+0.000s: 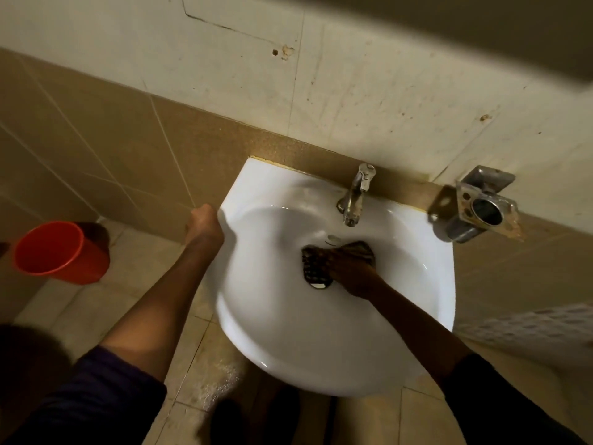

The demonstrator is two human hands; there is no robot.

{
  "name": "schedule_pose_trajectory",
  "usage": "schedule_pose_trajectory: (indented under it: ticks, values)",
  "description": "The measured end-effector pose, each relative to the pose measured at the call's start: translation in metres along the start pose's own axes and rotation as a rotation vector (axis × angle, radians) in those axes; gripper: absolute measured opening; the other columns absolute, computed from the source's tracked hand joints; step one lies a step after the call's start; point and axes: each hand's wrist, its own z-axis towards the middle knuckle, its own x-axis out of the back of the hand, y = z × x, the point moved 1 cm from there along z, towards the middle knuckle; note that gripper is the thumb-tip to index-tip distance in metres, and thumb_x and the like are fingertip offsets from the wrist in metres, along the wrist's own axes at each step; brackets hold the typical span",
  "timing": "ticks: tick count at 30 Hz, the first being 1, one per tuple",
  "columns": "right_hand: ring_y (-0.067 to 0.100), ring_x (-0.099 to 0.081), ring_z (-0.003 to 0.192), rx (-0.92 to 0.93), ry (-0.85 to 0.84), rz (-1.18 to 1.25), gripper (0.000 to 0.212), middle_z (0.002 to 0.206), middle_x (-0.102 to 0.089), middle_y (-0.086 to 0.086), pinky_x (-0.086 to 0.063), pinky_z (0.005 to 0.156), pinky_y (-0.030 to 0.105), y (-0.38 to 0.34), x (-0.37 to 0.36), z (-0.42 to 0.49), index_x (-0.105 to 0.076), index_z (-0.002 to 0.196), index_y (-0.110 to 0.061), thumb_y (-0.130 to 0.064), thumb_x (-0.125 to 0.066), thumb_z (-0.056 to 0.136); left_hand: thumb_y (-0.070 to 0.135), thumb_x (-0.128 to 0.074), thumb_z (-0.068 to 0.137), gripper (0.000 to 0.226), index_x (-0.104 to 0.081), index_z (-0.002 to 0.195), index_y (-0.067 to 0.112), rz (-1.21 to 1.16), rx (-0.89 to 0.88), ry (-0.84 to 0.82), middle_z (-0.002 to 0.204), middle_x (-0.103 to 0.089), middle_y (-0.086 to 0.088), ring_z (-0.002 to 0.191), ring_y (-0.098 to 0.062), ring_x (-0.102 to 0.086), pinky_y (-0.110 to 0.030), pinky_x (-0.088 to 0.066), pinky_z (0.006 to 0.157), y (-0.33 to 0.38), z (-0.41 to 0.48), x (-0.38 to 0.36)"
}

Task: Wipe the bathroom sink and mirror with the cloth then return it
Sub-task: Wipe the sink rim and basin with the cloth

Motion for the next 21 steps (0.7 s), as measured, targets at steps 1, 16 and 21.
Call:
schedule_pose_trajectory:
  ticks: [1,16,21]
  values:
    - [-0.015,-0.038,0.126,-0.031,0.059,0.177,0.039,0.115,-0.055,-0.044,-0.01,0.118,0.023,0.004,0.003,-0.012,-0.066,0.112,-0.03,-0.018,-0.031,0.099,-0.007,-0.058,0.078,0.026,-0.06,0.104,-0.008,-0.001,0.004,0.001,0.114,-0.061,-0.029,0.106,-0.047,-0.059,-0.047,-0.051,0.086,0.0,-0.001,0.001]
    - [0.028,-0.049,0.121,-0.509,-0.437,0.662,0.031,0.127,-0.056,0.02,-0.029,0.083,0.01,-0.181,0.08,-0.04,-0.059,0.12,0.0,-0.01,-0.041,0.097,0.003,-0.049,0.09,0.031,-0.053,0.121,0.0,0.084,-0.071,-0.082,0.127,-0.058,-0.018,0.118,-0.032,-0.057,-0.035,-0.048,0.094,0.004,-0.027,0.021]
    - [0.015,-0.065,0.107,-0.592,-0.029,0.953,0.02,0.107,-0.071,0.01,-0.049,0.096,0.027,-0.189,0.105,-0.039,-0.075,0.096,-0.016,-0.006,-0.064,0.082,0.014,-0.063,0.084,0.043,-0.057,0.126,0.008,-0.318,-0.149,0.015,0.125,-0.063,-0.017,0.115,-0.035,-0.059,-0.036,-0.046,0.093,-0.01,-0.074,0.032]
